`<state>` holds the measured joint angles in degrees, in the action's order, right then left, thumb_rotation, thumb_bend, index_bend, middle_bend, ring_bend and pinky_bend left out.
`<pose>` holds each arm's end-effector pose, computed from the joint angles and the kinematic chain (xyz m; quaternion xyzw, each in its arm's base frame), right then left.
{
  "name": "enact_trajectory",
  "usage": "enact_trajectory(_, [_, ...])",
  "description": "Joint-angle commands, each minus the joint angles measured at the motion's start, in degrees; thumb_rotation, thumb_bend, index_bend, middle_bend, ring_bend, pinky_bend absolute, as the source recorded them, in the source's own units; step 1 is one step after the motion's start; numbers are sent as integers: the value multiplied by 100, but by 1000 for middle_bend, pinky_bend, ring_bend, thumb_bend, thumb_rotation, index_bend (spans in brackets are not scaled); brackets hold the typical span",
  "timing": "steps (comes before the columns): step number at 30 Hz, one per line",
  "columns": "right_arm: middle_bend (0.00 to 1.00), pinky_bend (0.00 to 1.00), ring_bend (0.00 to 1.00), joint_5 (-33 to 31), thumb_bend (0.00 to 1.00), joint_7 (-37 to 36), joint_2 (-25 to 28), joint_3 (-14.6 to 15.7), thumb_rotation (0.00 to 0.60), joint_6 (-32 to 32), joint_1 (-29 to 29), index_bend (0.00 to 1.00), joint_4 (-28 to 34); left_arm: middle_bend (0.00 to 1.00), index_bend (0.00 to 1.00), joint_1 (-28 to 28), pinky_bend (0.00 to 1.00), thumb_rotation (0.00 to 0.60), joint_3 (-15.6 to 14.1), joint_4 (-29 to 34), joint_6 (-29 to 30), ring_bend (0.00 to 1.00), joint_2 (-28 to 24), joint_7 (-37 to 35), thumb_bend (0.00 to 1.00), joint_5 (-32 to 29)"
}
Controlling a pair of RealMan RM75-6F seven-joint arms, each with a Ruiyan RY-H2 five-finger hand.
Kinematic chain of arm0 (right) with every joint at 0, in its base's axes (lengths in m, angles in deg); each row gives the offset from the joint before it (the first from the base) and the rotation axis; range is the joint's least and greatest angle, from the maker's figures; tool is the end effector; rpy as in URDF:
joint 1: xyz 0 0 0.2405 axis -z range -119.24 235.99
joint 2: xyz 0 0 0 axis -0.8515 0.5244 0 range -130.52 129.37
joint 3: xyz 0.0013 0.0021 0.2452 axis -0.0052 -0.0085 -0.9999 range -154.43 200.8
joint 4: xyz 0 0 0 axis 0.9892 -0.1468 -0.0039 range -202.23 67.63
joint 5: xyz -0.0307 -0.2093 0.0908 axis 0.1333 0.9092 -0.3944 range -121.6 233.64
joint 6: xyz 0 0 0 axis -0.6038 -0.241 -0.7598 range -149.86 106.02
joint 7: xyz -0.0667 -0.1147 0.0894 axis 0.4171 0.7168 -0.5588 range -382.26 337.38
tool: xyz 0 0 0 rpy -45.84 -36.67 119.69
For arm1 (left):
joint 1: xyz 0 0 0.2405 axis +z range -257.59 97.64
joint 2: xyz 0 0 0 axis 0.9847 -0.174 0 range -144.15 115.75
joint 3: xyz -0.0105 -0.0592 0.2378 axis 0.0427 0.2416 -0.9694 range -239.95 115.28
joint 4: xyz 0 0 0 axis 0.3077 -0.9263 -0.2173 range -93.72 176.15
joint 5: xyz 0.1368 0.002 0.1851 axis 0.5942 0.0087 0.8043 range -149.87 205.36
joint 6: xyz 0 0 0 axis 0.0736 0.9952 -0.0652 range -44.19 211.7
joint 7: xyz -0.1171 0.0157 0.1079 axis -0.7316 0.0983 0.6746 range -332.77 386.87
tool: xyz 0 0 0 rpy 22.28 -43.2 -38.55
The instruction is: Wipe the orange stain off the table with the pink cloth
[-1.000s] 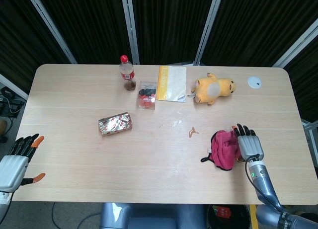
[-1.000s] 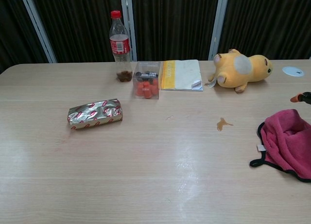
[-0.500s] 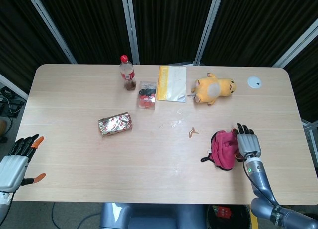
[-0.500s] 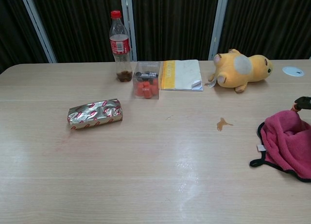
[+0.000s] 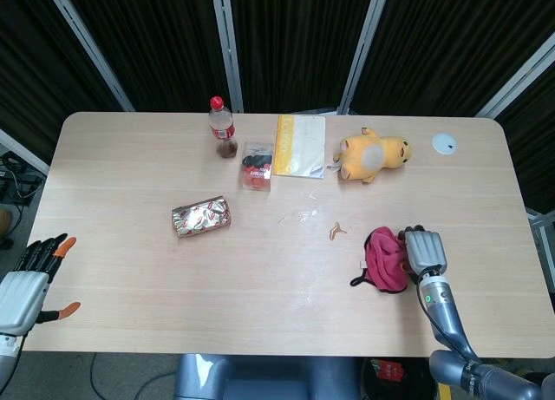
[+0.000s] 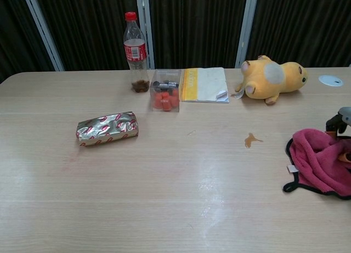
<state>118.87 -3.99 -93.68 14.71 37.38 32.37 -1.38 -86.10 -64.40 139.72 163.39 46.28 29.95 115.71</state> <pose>-0.3043 -0.3256 -0.0207 0.6567 -0.4229 0.2547 0.5701 -0.2967 0.1806 0.1169 -0.6451 -0.4206 -0.3430 0.5378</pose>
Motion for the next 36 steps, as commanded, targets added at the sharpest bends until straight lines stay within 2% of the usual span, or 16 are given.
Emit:
enact_trajectory(1, [627,657,506,96,332,-87,-68,14,600,43,-1,734,-86,0,0,-1,0,600,-2,3,-1,0,-2,-7,0,2])
enact_trajectory(9, [656,715,553,130,345,-34,-116,-151,600,124,-106,761,102,0,4,2,0,600,1,2,9,0,0,-29,0,0])
enact_trajectory(17, [656,715,554,45,345,209,-390,-417,600,214,-357,762,133,0,10,9,0,600,15,14,20,0,-2,-15,0,-36])
enact_trajectory(24, [656,715,554,-236,345,572,-785,-661,600,79,-684,763,-218,0,13,24,0,600,25,5,51,0,10,11,0,-51])
enact_trajectory(28, [657,715,555,-326,346,656,-958,-698,600,24,-781,763,-303,0,15,16,0,600,36,8,24,0,2,-43,0,-88])
enact_trajectory(36, [658,715,557,-253,346,816,-1712,-689,600,45,-1099,763,-509,0,20,7,0,600,53,32,5,0,3,-74,0,-125])
